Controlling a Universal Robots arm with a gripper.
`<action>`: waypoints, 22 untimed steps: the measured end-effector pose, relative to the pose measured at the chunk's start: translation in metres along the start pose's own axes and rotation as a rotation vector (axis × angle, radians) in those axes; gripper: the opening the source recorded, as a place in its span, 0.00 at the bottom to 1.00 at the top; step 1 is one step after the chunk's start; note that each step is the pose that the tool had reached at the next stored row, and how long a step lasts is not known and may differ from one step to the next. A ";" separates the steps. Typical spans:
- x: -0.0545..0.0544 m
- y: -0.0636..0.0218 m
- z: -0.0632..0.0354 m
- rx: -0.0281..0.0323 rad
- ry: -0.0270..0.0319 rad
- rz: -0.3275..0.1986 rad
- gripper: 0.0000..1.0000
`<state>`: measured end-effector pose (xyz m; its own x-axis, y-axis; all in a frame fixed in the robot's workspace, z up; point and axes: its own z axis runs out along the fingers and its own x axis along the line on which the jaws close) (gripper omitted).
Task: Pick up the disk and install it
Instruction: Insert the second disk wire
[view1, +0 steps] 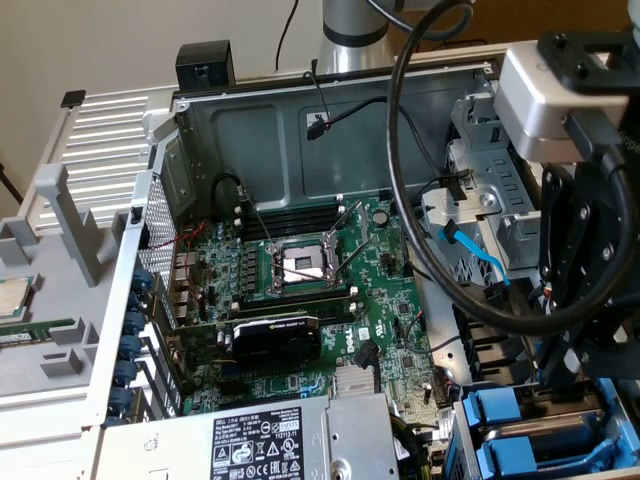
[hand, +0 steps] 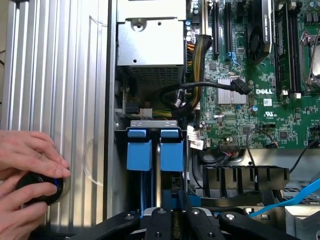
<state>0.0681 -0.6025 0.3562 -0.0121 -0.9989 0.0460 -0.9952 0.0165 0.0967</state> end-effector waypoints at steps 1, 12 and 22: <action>0.000 0.0000 0.0001 0.0000 -0.0002 0.000 0.16; 0.000 -0.0003 0.0018 0.0000 -0.0051 -0.001 0.16; 0.000 -0.0013 0.0040 -0.0001 -0.0077 -0.001 0.16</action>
<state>0.0690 -0.6022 0.3520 -0.0120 -0.9992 0.0383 -0.9952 0.0157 0.0968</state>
